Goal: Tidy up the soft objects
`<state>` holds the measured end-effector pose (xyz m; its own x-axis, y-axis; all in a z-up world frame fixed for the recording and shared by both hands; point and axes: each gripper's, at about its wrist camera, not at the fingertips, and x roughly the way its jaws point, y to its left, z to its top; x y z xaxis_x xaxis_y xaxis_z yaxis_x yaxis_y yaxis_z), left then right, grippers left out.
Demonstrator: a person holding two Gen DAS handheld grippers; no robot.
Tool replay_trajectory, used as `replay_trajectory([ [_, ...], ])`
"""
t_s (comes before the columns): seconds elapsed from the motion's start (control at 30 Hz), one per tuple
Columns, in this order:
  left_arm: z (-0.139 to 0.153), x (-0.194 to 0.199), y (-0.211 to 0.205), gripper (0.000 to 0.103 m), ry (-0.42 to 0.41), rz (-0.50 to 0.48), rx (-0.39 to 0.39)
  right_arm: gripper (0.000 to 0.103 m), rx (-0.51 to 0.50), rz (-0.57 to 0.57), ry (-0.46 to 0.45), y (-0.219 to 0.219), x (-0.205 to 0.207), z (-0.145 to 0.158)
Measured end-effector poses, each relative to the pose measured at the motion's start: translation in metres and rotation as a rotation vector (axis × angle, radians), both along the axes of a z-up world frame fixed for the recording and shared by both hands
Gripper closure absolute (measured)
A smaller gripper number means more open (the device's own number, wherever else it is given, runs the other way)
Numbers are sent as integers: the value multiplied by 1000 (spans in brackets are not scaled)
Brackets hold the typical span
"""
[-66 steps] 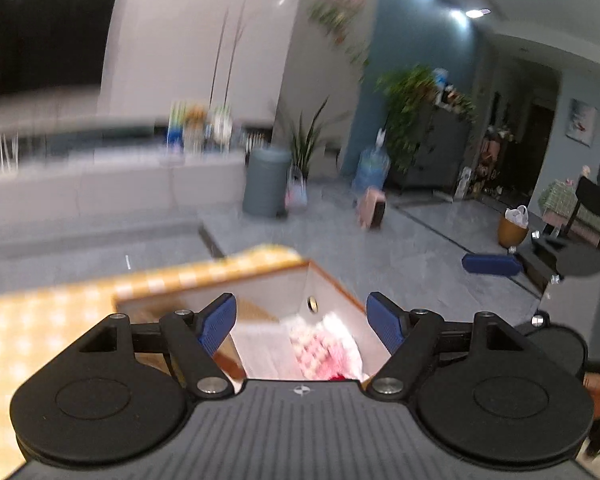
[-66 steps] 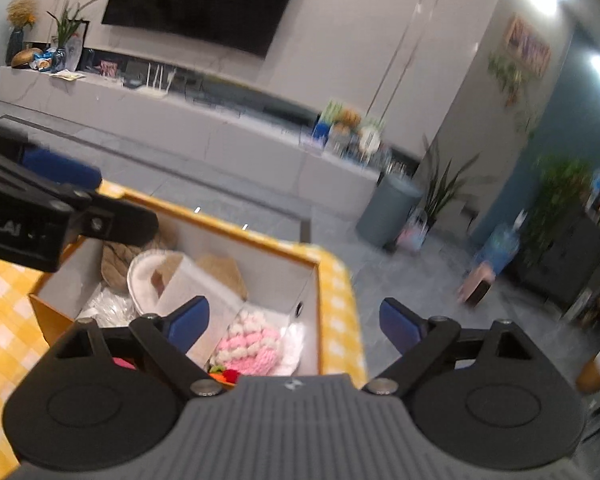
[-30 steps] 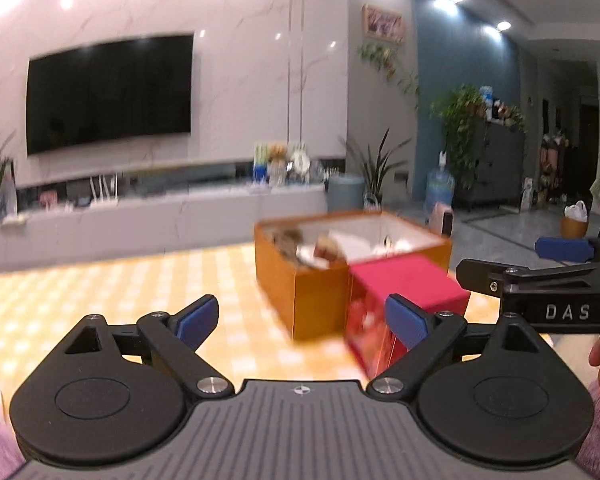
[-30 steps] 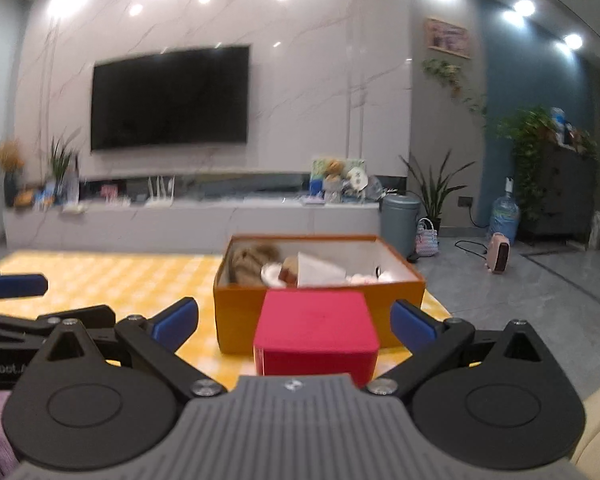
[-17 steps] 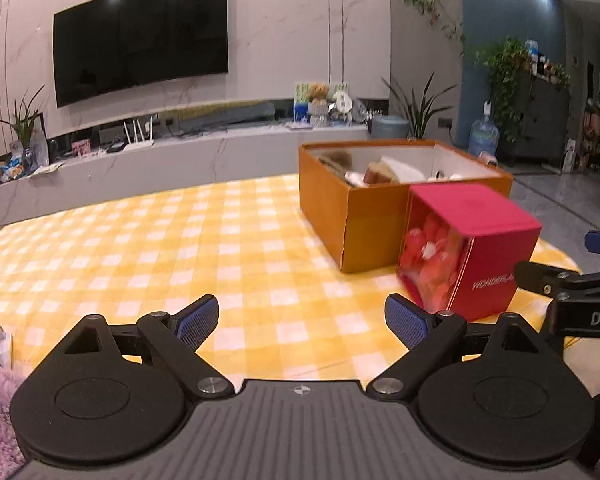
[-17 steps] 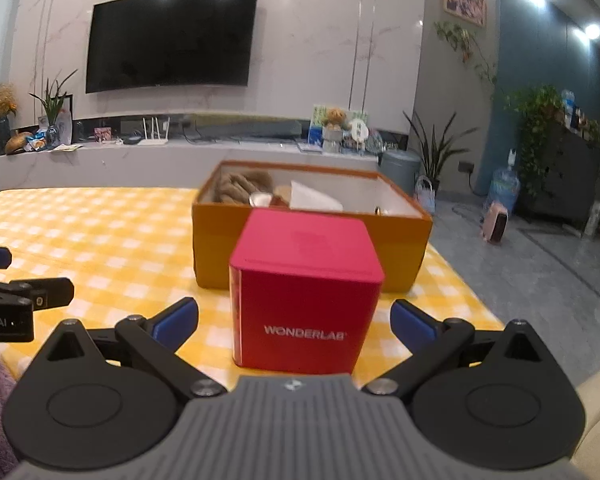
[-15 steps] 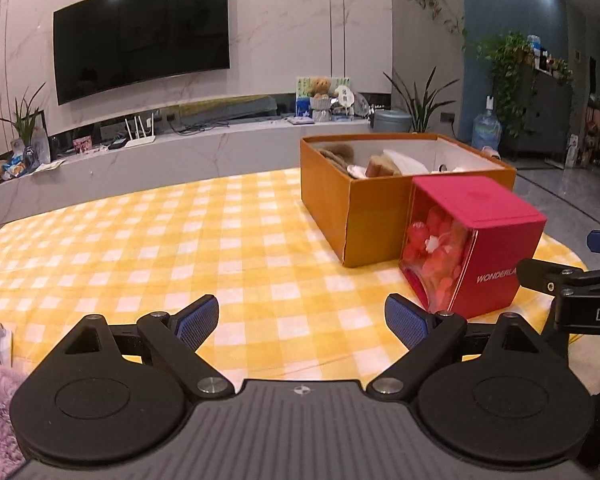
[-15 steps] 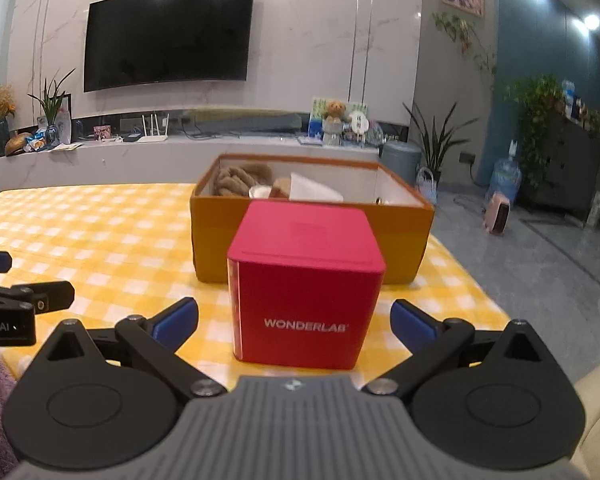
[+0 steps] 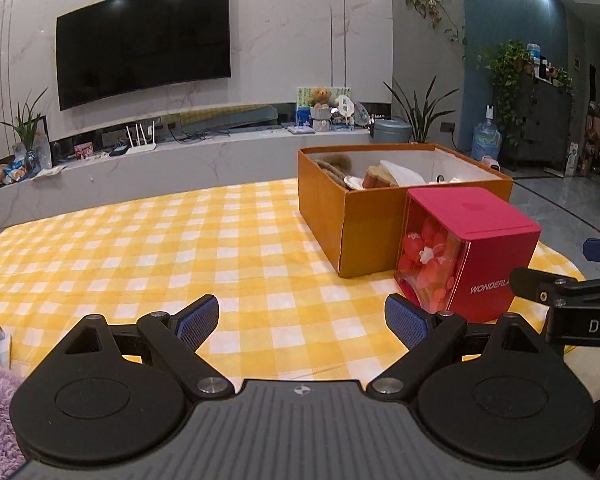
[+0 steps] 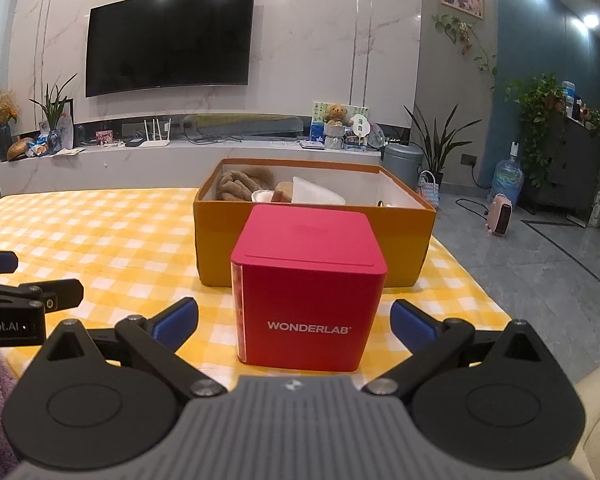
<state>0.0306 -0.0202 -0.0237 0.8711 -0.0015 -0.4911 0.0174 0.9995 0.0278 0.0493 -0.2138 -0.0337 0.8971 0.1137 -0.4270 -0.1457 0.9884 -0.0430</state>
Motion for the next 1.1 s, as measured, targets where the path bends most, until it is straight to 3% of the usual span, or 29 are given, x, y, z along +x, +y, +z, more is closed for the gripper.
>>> replay_trajectory([
  [1.1, -2, 2, 2, 0, 44, 10, -7, 3, 10, 8, 1, -1, -2, 2],
])
